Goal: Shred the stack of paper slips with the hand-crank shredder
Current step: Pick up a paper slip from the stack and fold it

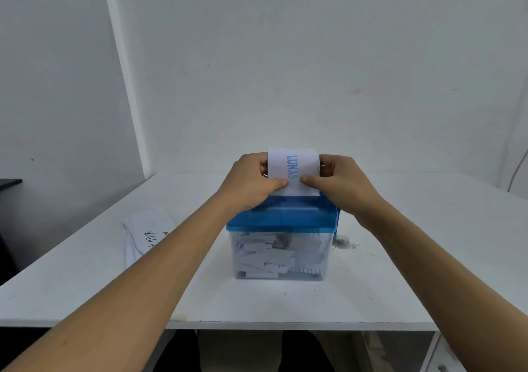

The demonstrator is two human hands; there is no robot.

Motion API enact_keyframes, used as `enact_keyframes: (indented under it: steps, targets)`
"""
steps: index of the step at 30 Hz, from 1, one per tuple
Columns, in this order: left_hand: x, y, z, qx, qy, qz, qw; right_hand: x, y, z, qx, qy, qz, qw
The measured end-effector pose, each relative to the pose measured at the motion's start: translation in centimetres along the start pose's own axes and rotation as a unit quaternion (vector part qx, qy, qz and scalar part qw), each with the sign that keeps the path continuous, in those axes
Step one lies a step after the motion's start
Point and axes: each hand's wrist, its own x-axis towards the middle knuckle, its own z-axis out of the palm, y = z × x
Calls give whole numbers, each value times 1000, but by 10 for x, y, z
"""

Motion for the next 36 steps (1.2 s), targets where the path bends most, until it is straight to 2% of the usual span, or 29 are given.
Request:
enact_keyframes:
  steps: [5, 9, 14, 20, 21, 23, 25, 26, 31, 36]
  targets:
    - [-1, -1, 0, -10, 1, 0, 1000, 0, 3, -6, -86, -11, -11, 996]
    - [-4, -2, 0, -6, 7, 10, 1000, -4, 7, -8, -88, 17, -27, 996]
    - [-5, -1, 0, 22, -26, -2, 999, -6, 11, -7, -91, 26, -34, 995]
    - [-4, -2, 2, 49, -32, -8, 998, -32, 49, -23, -25, 164, -5, 986]
    - [-4, -3, 2, 54, -31, -8, 998, -42, 59, -22, -48, 147, 5, 988]
    - [-5, -2, 3, 63, -28, -6, 998, -62, 71, -15, -121, 47, 20, 991]
    - [-5, -2, 4, 68, -22, -1, 997, -76, 78, -5, -185, -45, 14, 982]
    - [-6, -1, 4, 71, -21, 1, 997, -80, 80, 1, -208, -66, 8, 976]
    - [-8, 1, 6, 96, -28, 6, 995, -89, 76, 15, -349, -23, -35, 936]
    - [-8, 3, 5, 97, -37, 5, 995, -79, 61, 6, -465, -55, 5, 884]
